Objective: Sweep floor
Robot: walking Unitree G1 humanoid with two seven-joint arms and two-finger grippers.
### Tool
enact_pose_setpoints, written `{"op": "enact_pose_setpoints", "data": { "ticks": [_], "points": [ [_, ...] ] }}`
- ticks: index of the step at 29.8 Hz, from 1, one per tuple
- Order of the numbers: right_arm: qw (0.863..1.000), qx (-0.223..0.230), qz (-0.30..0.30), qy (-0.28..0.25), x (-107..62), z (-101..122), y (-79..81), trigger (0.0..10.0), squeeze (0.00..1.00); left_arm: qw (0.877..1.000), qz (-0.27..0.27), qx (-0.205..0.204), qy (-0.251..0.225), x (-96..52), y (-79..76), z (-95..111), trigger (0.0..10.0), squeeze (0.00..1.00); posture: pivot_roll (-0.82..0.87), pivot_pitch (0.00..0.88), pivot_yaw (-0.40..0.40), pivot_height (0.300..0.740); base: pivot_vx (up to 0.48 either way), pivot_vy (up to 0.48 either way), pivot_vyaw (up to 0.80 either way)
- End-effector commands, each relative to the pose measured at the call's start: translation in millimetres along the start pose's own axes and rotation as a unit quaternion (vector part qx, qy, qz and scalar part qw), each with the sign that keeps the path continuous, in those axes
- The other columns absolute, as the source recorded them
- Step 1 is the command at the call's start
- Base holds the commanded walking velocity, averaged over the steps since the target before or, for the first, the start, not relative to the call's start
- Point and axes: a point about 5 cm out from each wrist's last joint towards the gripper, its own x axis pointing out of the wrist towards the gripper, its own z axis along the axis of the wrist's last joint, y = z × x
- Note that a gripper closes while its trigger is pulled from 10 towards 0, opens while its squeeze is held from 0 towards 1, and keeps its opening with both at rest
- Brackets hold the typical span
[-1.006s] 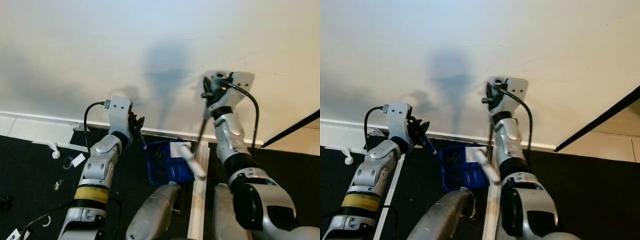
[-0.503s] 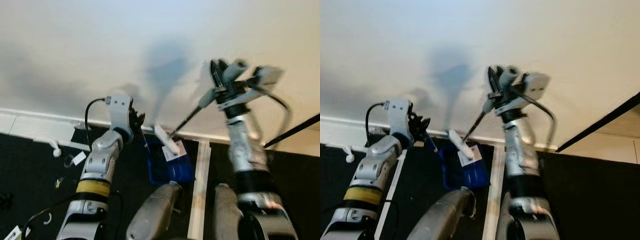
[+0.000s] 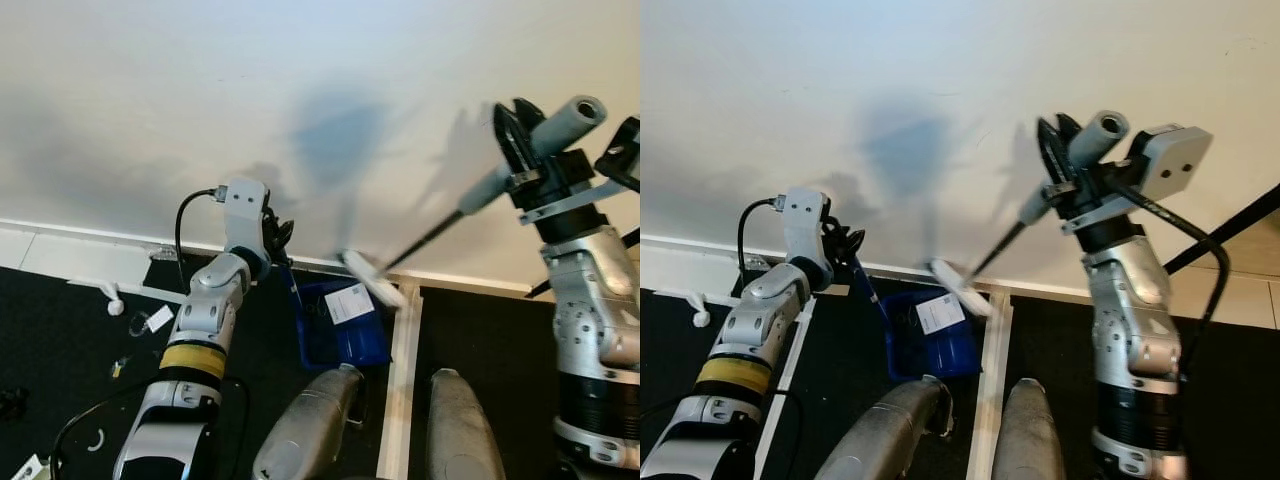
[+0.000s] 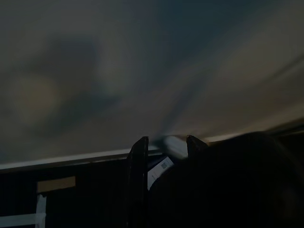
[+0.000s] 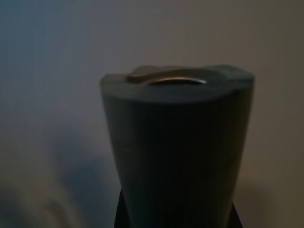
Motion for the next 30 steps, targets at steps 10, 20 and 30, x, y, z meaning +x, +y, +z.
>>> {"op": "enact_pose_setpoints", "data": {
  "ticks": [10, 20, 30],
  "points": [
    [0.992, 0.002, -0.105, 0.076, -5.3, -60.8, -17.3, 10.0, 0.00, 0.997, -0.047, -0.045, 0.028, 2.0, -18.0, -21.3, 10.0, 0.00, -0.03, 0.203, 0.119, 0.740, 0.000, 0.000, 0.00],
    [0.987, 0.051, -0.114, 0.099, 20.2, -104.8, 8.4, 10.0, 0.00, 0.997, -0.050, -0.044, 0.028, -1.1, -18.0, -22.1, 10.0, 0.00, 0.00, 0.206, 0.124, 0.740, 0.000, 0.000, 0.00],
    [0.984, 0.170, -0.047, 0.026, 60.0, -90.5, 61.0, 10.0, 0.00, 0.998, -0.046, -0.046, 0.024, 0.2, -17.7, -21.0, 10.0, 0.00, 0.00, 0.171, 0.098, 0.740, 0.000, 0.000, 0.00]
  ]
}}
